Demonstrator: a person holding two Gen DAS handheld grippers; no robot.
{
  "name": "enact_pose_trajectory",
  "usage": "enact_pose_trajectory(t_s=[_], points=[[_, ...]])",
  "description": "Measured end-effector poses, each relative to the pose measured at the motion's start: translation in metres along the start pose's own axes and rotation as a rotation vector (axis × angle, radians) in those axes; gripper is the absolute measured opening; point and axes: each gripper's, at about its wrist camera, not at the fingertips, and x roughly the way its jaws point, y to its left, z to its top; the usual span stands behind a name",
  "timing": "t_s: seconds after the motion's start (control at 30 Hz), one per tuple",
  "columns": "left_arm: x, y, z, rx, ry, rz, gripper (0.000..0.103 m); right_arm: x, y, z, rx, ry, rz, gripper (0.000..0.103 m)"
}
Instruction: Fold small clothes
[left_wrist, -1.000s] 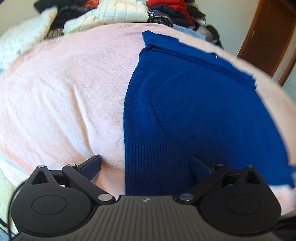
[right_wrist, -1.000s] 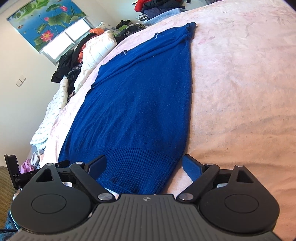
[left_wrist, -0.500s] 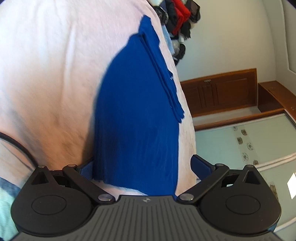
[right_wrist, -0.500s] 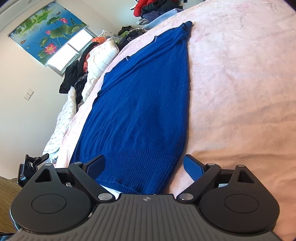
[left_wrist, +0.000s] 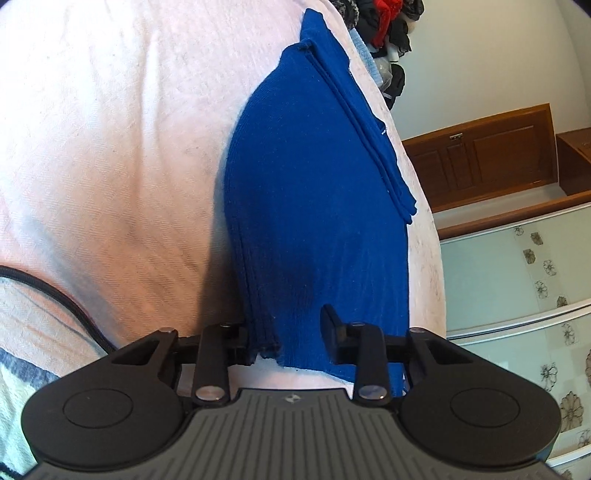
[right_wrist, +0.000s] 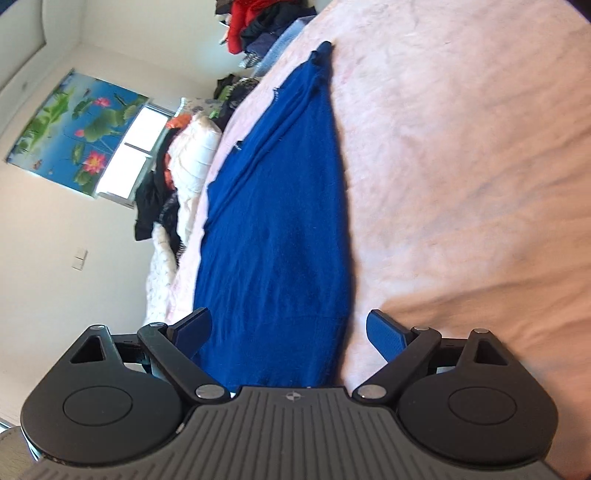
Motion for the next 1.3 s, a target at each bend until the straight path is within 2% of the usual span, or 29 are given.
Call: enact_pose_trajectory(t_s=[0.17,0.23,0.3,0.37,0.43,0.47,0.6,0.67,0.7,0.83,1.07,1.1,1.13,1.17,1.23,1.3], points=[[-0.003,-0.001,-0.001,0.014,-0.015,-0.017,0.022,0.019,0.01,-0.003,-0.045,0.122,0.002,0.094],[-0.004,-0.003,-0.001,0.025,-0.017,-0.02,0.022,0.027,0.018,-0.005,-0.072,0.147,0.004,0.099],[-0.004,-0.003,-0.001,0.031,-0.013,-0.017,0.022,0.033,0.023,-0.006,-0.067,0.177,0.022,0.096],[-0.004,-0.001,-0.001,0.032,-0.008,-0.013,0.022,0.038,0.027,-0.008,-0.072,0.185,0.024,0.083],[-0.002,0.0,0.0,0.022,-0.006,-0.009,0.022,0.042,0.03,-0.009,-0.089,0.197,-0.01,0.044],[0.0,0.001,0.001,0.013,0.001,-0.008,0.023,0.044,0.029,-0.011,-0.093,0.204,-0.035,0.04],[0.001,0.007,0.004,-0.024,0.001,-0.023,0.023,0.041,0.017,-0.015,-0.039,0.191,-0.005,0.039],[0.0,0.01,0.005,-0.043,-0.005,-0.029,0.023,0.039,0.01,-0.016,0.006,0.18,0.018,0.04],[0.001,0.011,0.006,-0.055,-0.005,-0.036,0.024,0.038,0.006,-0.016,0.029,0.175,0.029,0.045],[-0.003,0.016,0.007,-0.08,-0.014,-0.043,0.025,0.036,-0.005,-0.016,0.104,0.156,0.079,0.045],[0.001,0.014,0.005,-0.074,-0.014,-0.044,0.024,0.043,0.002,-0.017,0.081,0.159,0.055,0.045],[0.001,0.011,0.004,-0.06,-0.013,-0.039,0.023,0.045,0.004,-0.017,0.079,0.157,0.06,0.033],[0.001,0.008,0.003,-0.043,-0.022,-0.019,0.022,0.047,0.004,-0.017,0.069,0.156,0.052,0.013],[0.0,0.004,0.002,-0.019,-0.03,0.003,0.005,0.048,0.005,-0.018,0.056,0.149,0.035,0.011],[-0.003,-0.001,0.002,0.015,-0.04,0.036,0.005,0.047,0.005,-0.021,0.029,0.125,0.018,0.01],[-0.006,-0.007,0.002,0.045,-0.045,0.037,0.005,0.043,0.008,-0.024,0.006,0.098,0.016,0.01]])
